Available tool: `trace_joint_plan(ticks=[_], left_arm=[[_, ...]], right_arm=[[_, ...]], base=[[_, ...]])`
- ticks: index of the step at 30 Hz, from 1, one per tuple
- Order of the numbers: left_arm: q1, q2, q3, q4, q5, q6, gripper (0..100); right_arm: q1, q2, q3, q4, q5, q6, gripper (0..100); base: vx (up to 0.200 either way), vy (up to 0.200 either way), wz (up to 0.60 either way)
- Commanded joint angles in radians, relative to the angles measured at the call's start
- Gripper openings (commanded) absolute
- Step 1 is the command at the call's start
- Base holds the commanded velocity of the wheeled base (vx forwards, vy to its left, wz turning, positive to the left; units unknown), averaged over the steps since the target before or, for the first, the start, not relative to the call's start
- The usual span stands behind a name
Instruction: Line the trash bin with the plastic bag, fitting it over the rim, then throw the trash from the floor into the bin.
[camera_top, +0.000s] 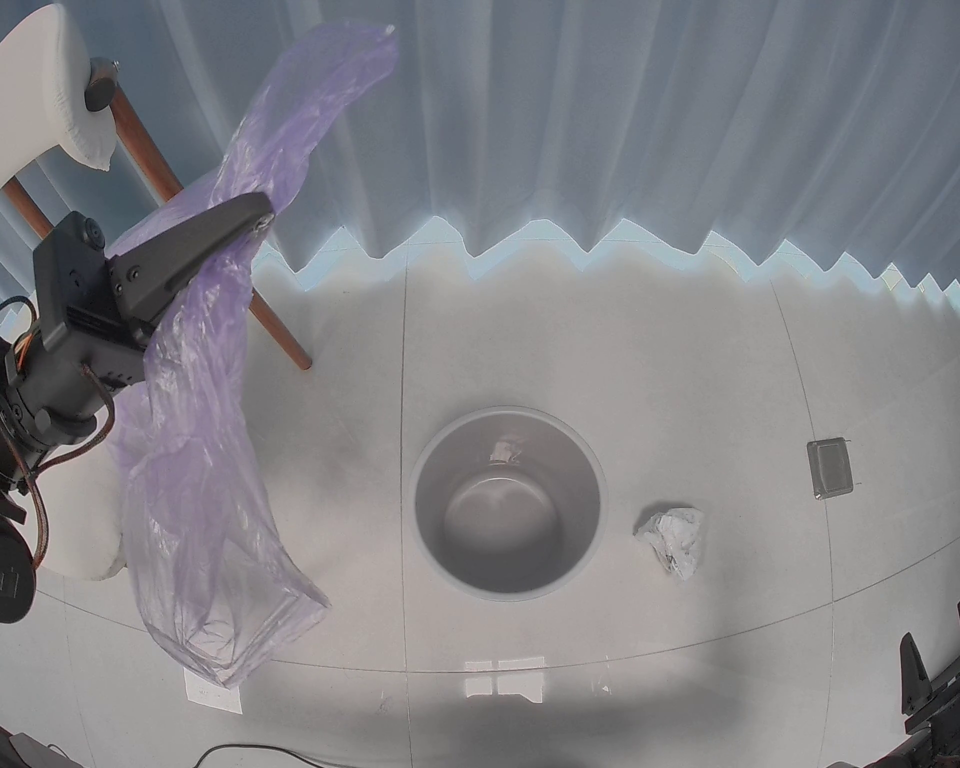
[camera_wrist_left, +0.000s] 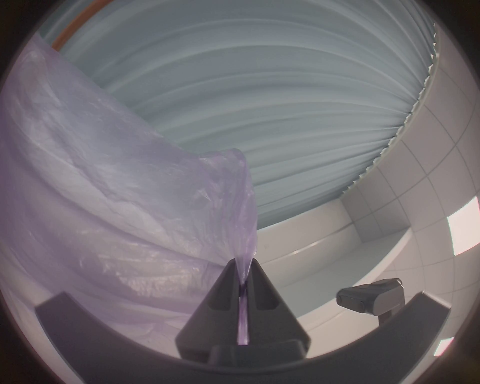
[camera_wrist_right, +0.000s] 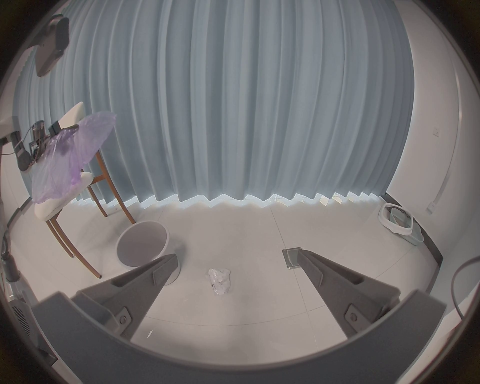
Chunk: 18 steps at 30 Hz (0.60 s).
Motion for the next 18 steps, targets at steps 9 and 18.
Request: trace_joint_plan(ticks=[9,18], left_arm=[[-0.251,0.024,0.074,-0.203,0.000,-0.007,0],[-0.231,0.026,0.077,-0.202,0.000,-0.002,0]], right_arm=[[0.000,-0.015,0.018,0.000,0.000,0.000,100],[0.000,-0.015,0.018,0.000,0.000,0.000,100]], base=[[0.000,0.000,0.00],[0.000,0.000,0.00]])
